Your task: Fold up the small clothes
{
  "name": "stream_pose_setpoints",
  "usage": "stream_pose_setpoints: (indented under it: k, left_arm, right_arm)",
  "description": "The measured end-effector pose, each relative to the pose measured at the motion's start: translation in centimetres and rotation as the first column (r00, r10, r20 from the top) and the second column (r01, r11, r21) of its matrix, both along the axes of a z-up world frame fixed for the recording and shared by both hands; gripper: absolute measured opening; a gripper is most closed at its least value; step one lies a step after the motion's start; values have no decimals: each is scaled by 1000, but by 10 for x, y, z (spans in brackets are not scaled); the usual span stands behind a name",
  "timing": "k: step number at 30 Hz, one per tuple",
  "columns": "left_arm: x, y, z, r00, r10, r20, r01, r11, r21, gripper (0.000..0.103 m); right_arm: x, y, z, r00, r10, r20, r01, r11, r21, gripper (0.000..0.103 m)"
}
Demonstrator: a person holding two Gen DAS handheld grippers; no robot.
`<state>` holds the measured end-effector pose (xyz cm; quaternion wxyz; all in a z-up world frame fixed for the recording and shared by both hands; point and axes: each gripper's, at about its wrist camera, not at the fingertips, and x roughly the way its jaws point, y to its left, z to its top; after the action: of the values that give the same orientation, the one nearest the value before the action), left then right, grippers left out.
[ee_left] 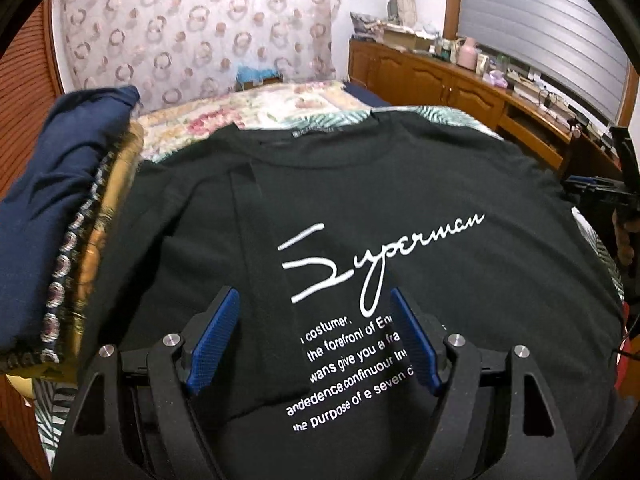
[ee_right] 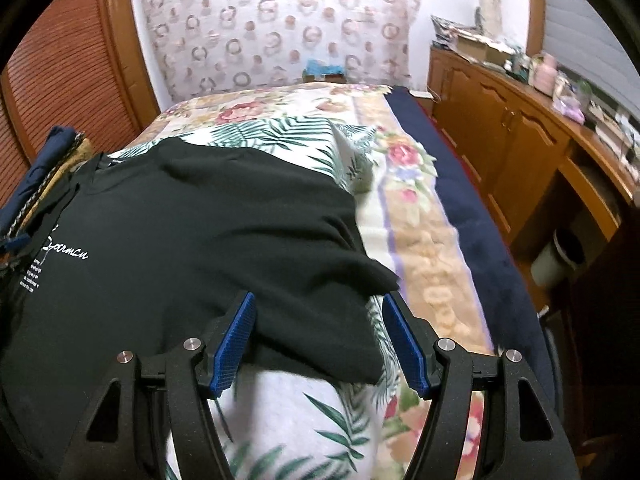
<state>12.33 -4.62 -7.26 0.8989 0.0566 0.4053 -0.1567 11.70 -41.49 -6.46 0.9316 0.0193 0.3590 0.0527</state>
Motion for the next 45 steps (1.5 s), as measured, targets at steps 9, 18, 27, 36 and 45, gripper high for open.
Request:
stream_pose_setpoints:
  k: [9, 18, 27, 36, 45]
  left_arm:
    - [0, -9, -10, 999, -15, -39, 16, 999, 35, 81]
    - [1, -16, -13, 998, -46, -45, 48, 997, 63, 92]
    - [3, -21, -14, 995, -79, -57, 83, 994, 72, 100]
    - [4, -21, -15, 995, -76, -58, 80, 994, 73, 101]
    - [3, -22, -15, 996, -74, -56, 79, 994, 74, 101]
  right_arm:
    - [1, -24, -9, 999, 26, -46, -22, 996, 87, 66]
    - [-9, -26, -6, 999, 31, -9, -30, 997, 76, 39]
    - [-14, -7, 6, 993, 76, 89, -75, 997, -12, 11]
    - [-15, 50, 33, 958, 222, 181, -221, 975, -26, 10]
    - [-18, 115, -5, 917, 393, 63, -393, 920, -10, 10]
